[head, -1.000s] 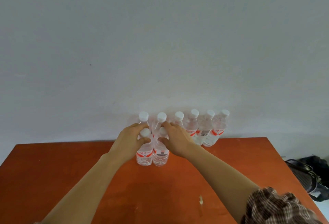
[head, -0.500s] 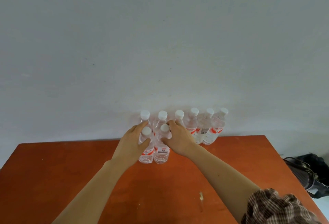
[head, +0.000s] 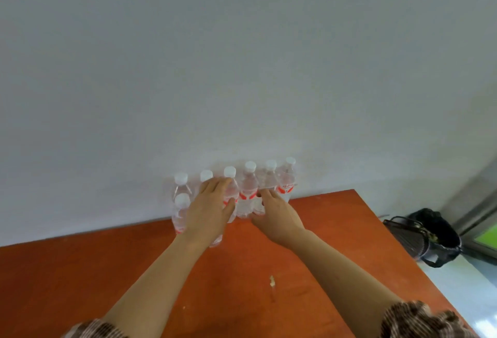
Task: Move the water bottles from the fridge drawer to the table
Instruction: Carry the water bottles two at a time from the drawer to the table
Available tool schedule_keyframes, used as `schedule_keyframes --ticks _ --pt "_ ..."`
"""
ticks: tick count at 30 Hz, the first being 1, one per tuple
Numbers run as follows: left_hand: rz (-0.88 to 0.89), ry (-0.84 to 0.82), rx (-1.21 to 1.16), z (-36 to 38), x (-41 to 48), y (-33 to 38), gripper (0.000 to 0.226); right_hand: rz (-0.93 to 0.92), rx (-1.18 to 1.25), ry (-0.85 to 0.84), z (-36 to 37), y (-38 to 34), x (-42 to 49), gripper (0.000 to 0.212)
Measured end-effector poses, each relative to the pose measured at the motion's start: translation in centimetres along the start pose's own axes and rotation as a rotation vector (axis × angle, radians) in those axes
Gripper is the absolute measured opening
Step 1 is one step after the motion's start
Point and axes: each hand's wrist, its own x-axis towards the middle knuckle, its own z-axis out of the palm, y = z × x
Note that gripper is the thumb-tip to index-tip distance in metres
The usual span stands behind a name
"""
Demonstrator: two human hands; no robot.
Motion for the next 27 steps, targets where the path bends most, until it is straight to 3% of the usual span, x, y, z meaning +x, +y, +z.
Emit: schedule_keyframes --ticks 10,27 --pt "0.147 -0.272 0.096 8.9 -6.3 17.0 0.045 0.266 -0.199 0.119 -7.1 13.4 -16.5 0.055" --pt "0.696 -0.558 -0.035 19.9 -33.6 58.2 0.045 0.935 -0.267 0.377 -20.2 32.3 -64.6 0.058"
